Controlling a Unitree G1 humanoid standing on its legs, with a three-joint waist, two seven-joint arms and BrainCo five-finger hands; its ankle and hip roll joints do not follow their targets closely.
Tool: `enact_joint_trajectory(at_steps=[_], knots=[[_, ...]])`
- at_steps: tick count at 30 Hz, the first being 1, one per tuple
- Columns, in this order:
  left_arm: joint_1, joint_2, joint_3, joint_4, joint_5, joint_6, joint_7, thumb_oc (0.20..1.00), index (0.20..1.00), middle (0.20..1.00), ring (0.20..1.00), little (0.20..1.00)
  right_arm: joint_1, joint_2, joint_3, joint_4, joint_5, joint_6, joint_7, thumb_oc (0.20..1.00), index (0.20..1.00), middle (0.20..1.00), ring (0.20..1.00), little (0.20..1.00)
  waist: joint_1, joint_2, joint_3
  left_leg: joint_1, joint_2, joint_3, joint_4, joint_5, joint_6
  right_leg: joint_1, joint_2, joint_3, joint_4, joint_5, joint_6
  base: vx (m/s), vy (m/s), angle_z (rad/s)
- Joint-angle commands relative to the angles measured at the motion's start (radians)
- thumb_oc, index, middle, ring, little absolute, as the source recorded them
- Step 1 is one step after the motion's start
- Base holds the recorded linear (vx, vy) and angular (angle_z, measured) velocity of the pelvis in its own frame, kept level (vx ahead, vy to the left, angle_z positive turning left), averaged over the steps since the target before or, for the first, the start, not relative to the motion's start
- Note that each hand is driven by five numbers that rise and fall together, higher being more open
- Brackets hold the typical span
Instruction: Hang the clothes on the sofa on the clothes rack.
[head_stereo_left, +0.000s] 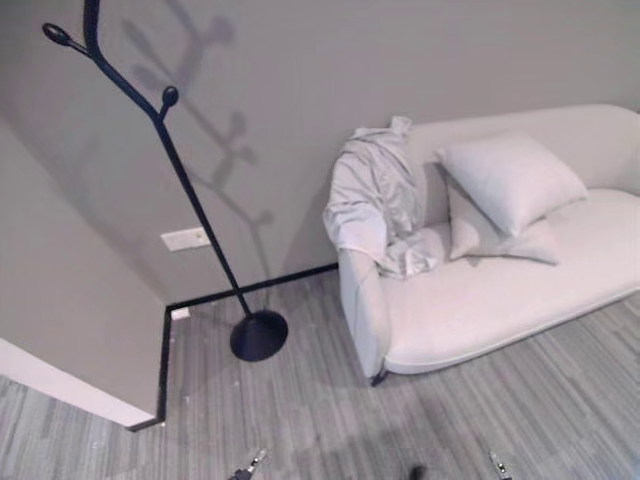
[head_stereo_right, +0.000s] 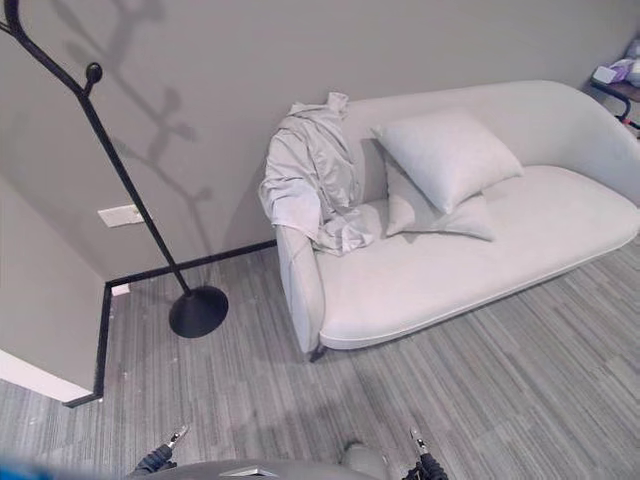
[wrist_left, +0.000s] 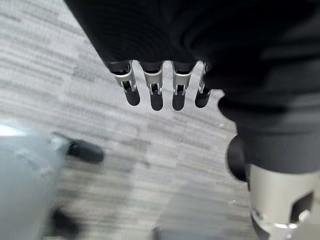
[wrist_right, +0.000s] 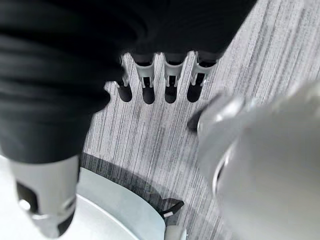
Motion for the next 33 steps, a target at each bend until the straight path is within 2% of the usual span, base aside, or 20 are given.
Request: enact_joint_trajectory(at_steps=[1,4,7,10,14,16,17,19,20,21,22,24,25,26,27,28,29,30,33], knots=[[-0.038,0.006,0.011,-0.005,0.019,-0.022,0.003,1.0,1.0,1.0,1.0,1.0,-0.057,0.002,-0.01,0.017,0.029,-0.033,-0.008,1.0,1.0,1.0,1.0,1.0,-0.017,-0.03,0.043,-0.011,0.006,-0.085,0.006,-0.035,-0.04,0.1,0.014,0.03,-0.171,0.154,0.026,0.13,-0.033,0.19],[-0.025,-0.014,-0.001,-0.008,0.027,-0.022,-0.001,1.0,1.0,1.0,1.0,1.0,-0.054,0.014,0.006,-0.004,0.036,-0.037,-0.007,1.0,1.0,1.0,1.0,1.0,-0.027,-0.038,0.04,0.026,-0.004,-0.1,0.006,-0.055,-0.039,0.088,0.04,0.056,-0.199,0.19,0.03,0.18,-0.075,0.18],[-0.022,-0.018,-0.001,-0.005,0.028,-0.022,0.0,1.0,1.0,1.0,1.0,1.0,-0.052,0.016,0.012,-0.012,0.038,-0.038,-0.006,1.0,1.0,1.0,1.0,1.0,-0.028,-0.043,0.037,0.048,-0.007,-0.11,0.006,-0.068,-0.039,0.094,0.051,0.076,-0.194,0.196,0.026,0.21,-0.091,0.28],[-0.025,-0.017,0.006,0.003,0.029,-0.016,-0.001,1.0,1.0,1.0,1.0,1.0,-0.053,0.01,0.027,-0.008,0.019,-0.034,-0.006,1.0,1.0,1.0,1.0,1.0,-0.021,-0.053,0.019,0.091,0.004,-0.132,0.022,-0.108,-0.052,0.116,0.057,0.098,-0.162,0.166,0.001,0.26,-0.135,0.27],[-0.016,-0.021,0.013,0.002,0.032,-0.018,-0.003,1.0,1.0,1.0,1.0,1.0,-0.038,0.002,0.034,-0.018,0.006,-0.037,0.0,1.0,1.0,1.0,1.0,1.0,-0.025,-0.051,-0.006,0.119,0.038,-0.139,0.051,-0.139,-0.072,0.134,0.07,0.08,-0.135,0.128,-0.021,0.29,-0.169,0.21],[-0.021,-0.025,0.015,-0.008,0.019,-0.018,-0.006,1.0,1.0,1.0,1.0,1.0,-0.035,-0.018,0.045,-0.021,-0.04,-0.04,-0.002,1.0,1.0,1.0,1.0,1.0,-0.023,-0.056,-0.007,0.084,0.064,-0.151,0.189,-0.115,-0.105,0.175,0.08,0.055,-0.134,0.096,-0.045,0.25,-0.218,0.34],[-0.025,-0.028,0.015,-0.013,0.009,-0.019,-0.006,1.0,1.0,1.0,1.0,1.0,-0.039,-0.024,0.052,-0.025,-0.054,-0.045,-0.008,1.0,1.0,1.0,1.0,1.0,-0.019,-0.059,-0.002,0.056,0.065,-0.155,0.246,-0.101,-0.115,0.193,0.079,0.048,-0.14,0.088,-0.053,0.14,-0.17,0.32],[-0.028,-0.031,0.007,-0.042,0.002,-0.024,-0.007,1.0,1.0,1.0,1.0,1.0,-0.049,-0.033,0.075,-0.053,-0.09,-0.053,-0.012,1.0,1.0,1.0,1.0,1.0,-0.006,-0.078,0.02,-0.043,0.058,-0.182,0.45,-0.042,-0.129,0.227,0.084,0.047,-0.161,0.083,-0.078,0.08,-0.166,0.36],[-0.029,-0.032,-0.001,-0.048,0.011,-0.023,-0.009,1.0,1.0,1.0,1.0,1.0,-0.055,-0.036,0.086,-0.055,-0.107,-0.053,-0.017,1.0,1.0,1.0,1.0,1.0,0.008,-0.089,0.033,-0.089,0.049,-0.2,0.516,-0.016,-0.124,0.241,0.083,0.049,-0.169,0.077,-0.088,0.04,-0.118,0.25],[-0.029,-0.032,-0.001,-0.049,0.011,-0.023,-0.008,1.0,1.0,1.0,1.0,1.0,-0.055,-0.036,0.085,-0.055,-0.107,-0.053,-0.018,1.0,1.0,1.0,1.0,1.0,0.006,-0.088,0.032,-0.096,0.05,-0.203,0.524,-0.019,-0.125,0.239,0.084,0.047,-0.169,0.077,-0.088,0.12,-0.085,-0.06],[-0.03,-0.033,0.009,-0.056,-0.022,-0.025,-0.011,1.0,1.0,1.0,1.0,1.0,-0.072,-0.043,0.102,-0.056,-0.125,-0.048,-0.019,1.0,1.0,1.0,1.0,1.0,0.021,-0.104,0.043,-0.162,0.044,-0.205,0.534,-0.036,-0.108,0.265,0.069,0.056,-0.189,0.07,-0.086,0.15,-0.032,-0.11],[-0.028,-0.031,0.016,-0.057,-0.037,-0.026,-0.017,1.0,1.0,1.0,1.0,1.0,-0.077,-0.046,0.108,-0.061,-0.134,-0.047,-0.017,1.0,1.0,1.0,1.0,1.0,0.029,-0.11,0.045,-0.171,0.049,-0.2,0.497,-0.052,-0.101,0.282,0.063,0.06,-0.201,0.067,-0.081,0.16,-0.007,0.13],[-0.023,-0.028,0.029,-0.052,-0.044,-0.027,-0.019,1.0,1.0,1.0,1.0,1.0,-0.078,-0.047,0.116,-0.066,-0.145,-0.05,-0.014,1.0,1.0,1.0,1.0,1.0,0.035,-0.117,0.042,-0.169,0.055,-0.201,0.428,-0.071,-0.096,0.292,0.056,0.067,-0.211,0.06,-0.074,0.24,0.055,0.03],[-0.013,-0.026,0.045,-0.044,-0.058,-0.027,-0.019,1.0,1.0,1.0,1.0,1.0,-0.081,-0.046,0.133,-0.085,-0.17,-0.047,-0.016,1.0,1.0,1.0,1.0,1.0,0.049,-0.118,0.038,-0.188,0.089,-0.212,0.264,-0.016,-0.11,0.313,0.051,0.07,-0.224,0.047,-0.072,0.31,0.081,-0.09],[-0.011,-0.025,0.045,-0.042,-0.064,-0.024,-0.022,1.0,1.0,1.0,1.0,1.0,-0.087,-0.046,0.146,-0.091,-0.184,-0.047,-0.019,1.0,1.0,1.0,1.0,1.0,0.06,-0.111,0.038,-0.204,0.112,-0.234,0.178,0.042,-0.12,0.323,0.057,0.076,-0.226,0.037,-0.075,0.22,0.066,0.02],[-0.011,-0.025,0.045,-0.042,-0.064,-0.024,-0.022,1.0,1.0,1.0,1.0,1.0,-0.087,-0.046,0.146,-0.091,-0.184,-0.047,-0.019,1.0,1.0,1.0,1.0,1.0,0.06,-0.111,0.039,-0.202,0.112,-0.234,0.176,0.043,-0.12,0.324,0.056,0.076,-0.226,0.037,-0.075,0.24,0.098,0.41],[-0.013,-0.023,0.065,-0.036,-0.111,-0.029,-0.018,1.0,1.0,1.0,1.0,1.0,-0.097,-0.045,0.161,-0.1,-0.209,-0.052,-0.03,1.0,1.0,1.0,1.0,1.0,0.08,-0.103,0.04,-0.256,0.139,-0.284,0.05,0.097,-0.139,0.353,0.058,0.093,-0.232,0.004,-0.077,0.27,0.107,0.35],[-0.015,-0.022,0.072,-0.04,-0.132,-0.032,-0.018,1.0,1.0,1.0,1.0,1.0,-0.105,-0.046,0.172,-0.107,-0.228,-0.054,-0.037,1.0,1.0,1.0,1.0,1.0,0.089,-0.1,0.042,-0.282,0.145,-0.31,0.012,0.116,-0.148,0.369,0.057,0.104,-0.232,-0.01,-0.077,0.28,0.106,0.3],[-0.018,-0.025,0.074,-0.044,-0.134,-0.036,-0.01,1.0,1.0,1.0,1.0,1.0,-0.111,-0.042,0.186,-0.122,-0.261,-0.054,-0.052,1.0,1.0,1.0,1.0,1.0,0.09,-0.096,0.043,-0.323,0.158,-0.307,0.006,0.116,-0.165,0.395,0.048,0.113,-0.236,-0.025,-0.073,0.22,0.12,-0.11]])
